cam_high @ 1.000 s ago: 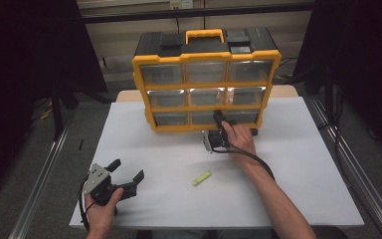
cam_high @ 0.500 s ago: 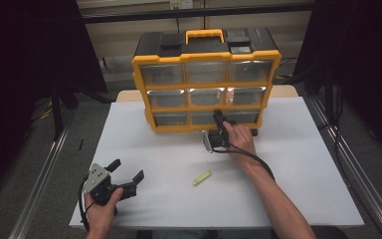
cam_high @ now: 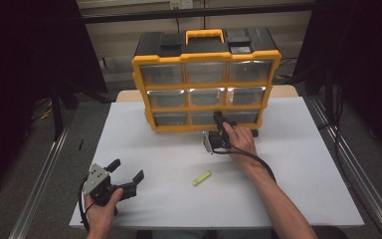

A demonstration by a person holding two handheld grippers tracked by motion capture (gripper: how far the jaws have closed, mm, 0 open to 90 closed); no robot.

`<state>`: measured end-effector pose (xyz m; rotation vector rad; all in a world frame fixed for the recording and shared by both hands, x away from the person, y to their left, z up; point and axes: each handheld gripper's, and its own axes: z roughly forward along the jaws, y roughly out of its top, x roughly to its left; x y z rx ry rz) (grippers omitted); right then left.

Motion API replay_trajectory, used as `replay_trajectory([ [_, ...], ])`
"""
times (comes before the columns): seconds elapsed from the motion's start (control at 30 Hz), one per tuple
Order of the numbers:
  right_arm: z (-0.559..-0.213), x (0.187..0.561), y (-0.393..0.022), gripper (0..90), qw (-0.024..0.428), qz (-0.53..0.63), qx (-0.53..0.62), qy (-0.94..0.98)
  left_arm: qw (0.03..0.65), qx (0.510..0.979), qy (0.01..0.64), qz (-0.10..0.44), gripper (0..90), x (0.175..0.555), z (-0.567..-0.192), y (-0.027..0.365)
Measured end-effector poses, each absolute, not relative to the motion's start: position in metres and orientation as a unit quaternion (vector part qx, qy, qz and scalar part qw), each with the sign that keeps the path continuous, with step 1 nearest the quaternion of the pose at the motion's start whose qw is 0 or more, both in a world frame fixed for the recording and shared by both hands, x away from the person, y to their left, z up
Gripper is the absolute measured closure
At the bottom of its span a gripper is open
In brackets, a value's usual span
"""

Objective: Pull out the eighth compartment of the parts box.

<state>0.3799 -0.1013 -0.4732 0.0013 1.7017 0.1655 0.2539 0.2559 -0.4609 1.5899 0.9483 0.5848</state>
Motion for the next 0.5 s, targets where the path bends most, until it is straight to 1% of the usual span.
replay_trajectory([
  [0.2, -0.4734, 0.3757, -0.1016, 79.2, 0.657, 0.074, 0.0, 0.75, 0.567, 0.669, 0.409, 0.252, 4.7, 0.2534, -0.4608, 0.254],
  [0.23, -0.4737, 0.3752, -0.1018, 79.2, 0.657, 0.076, 0.0, 0.75, 0.564, 0.676, 0.403, 0.25, 4.7, 0.2538, -0.4609, 0.2556],
  [0.5, -0.473, 0.3719, -0.1022, 79.3, 0.661, 0.076, -0.006, 0.746, 0.563, 0.675, 0.405, 0.252, 5.1, 0.2536, -0.4606, 0.2555],
])
